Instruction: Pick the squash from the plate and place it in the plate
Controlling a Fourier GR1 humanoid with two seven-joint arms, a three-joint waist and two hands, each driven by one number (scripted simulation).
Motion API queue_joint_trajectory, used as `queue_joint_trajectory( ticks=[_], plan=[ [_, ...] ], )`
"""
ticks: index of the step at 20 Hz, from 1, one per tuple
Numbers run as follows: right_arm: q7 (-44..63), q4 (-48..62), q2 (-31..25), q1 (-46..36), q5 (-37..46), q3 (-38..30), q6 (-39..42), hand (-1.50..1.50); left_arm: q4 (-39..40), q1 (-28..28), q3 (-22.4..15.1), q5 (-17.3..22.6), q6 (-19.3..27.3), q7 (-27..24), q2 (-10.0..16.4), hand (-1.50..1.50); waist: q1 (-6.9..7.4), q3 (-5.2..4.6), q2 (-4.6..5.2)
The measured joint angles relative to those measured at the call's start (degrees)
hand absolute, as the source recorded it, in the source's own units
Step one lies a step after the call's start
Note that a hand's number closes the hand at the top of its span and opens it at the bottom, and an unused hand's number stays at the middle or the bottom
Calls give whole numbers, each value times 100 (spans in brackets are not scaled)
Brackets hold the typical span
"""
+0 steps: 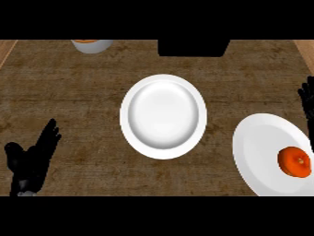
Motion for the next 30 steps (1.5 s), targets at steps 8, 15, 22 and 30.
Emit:
queue_joint_trajectory(
  ticks=[8,15,22,30],
  plan=[
    [-321,-642,-487,-412,799,1429,1450,150,-578,-1018,126,-276,-353,-435,394,0,54,16,-113],
    [-1527,-314,-156,625,1728,2104,862,-150,-819,-1563,375,-223,-667,-446,642,0,-68,67,-41],
    [-2897,-367,-67,1295,1107,1554,1116,-150,-776,-1870,520,-306,-845,-285,550,0,-77,71,-25],
    [-1747,-1418,-1444,1476,1446,719,1220,-150,-752,-1943,643,-368,-952,-186,531,0,-96,51,-38]
  ],
)
